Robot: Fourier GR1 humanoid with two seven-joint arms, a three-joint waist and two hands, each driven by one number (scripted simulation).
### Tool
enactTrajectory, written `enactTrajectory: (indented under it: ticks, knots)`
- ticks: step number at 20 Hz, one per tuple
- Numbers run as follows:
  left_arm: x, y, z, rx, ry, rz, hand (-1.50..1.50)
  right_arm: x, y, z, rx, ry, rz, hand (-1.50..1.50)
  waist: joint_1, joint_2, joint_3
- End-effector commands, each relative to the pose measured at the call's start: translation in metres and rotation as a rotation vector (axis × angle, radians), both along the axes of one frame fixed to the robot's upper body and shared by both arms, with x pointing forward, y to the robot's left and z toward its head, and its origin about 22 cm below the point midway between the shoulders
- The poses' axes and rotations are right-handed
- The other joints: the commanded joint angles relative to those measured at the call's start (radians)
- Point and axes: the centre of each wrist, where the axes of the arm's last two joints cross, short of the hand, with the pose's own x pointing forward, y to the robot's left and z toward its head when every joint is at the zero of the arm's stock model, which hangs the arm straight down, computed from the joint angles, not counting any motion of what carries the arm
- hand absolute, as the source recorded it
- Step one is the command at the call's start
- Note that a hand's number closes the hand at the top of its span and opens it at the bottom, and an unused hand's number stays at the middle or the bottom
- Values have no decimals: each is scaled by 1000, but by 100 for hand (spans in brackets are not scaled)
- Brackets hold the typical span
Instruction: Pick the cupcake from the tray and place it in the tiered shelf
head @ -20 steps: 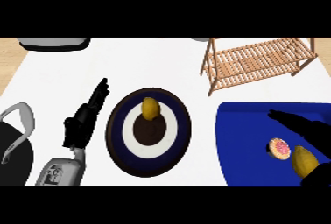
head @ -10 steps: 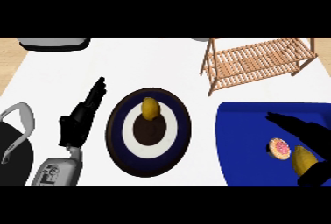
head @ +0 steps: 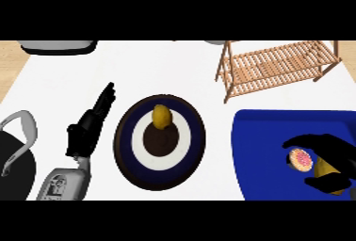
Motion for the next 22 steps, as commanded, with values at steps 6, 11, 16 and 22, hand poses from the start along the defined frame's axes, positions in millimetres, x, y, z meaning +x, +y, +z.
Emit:
enactTrajectory:
  ticks: [6, 11, 16, 22]
  knots:
    - [4, 1, 20, 4, 18, -9, 0, 0, 8, 3, -38, -87, 84, 150, 0, -1, 0]
    - [2, -1, -4, 12, 23, 29, 0, -13, 66, -2, 14, -121, -42, 150, -10, -2, -1]
    - [-3, 1, 8, -1, -11, 17, 0, -32, 172, -7, 37, -139, -242, 150, -3, -6, -2]
    - [-5, -1, -6, -17, 18, 14, 0, -63, 206, 25, 291, -187, -302, 150, -12, -3, 0]
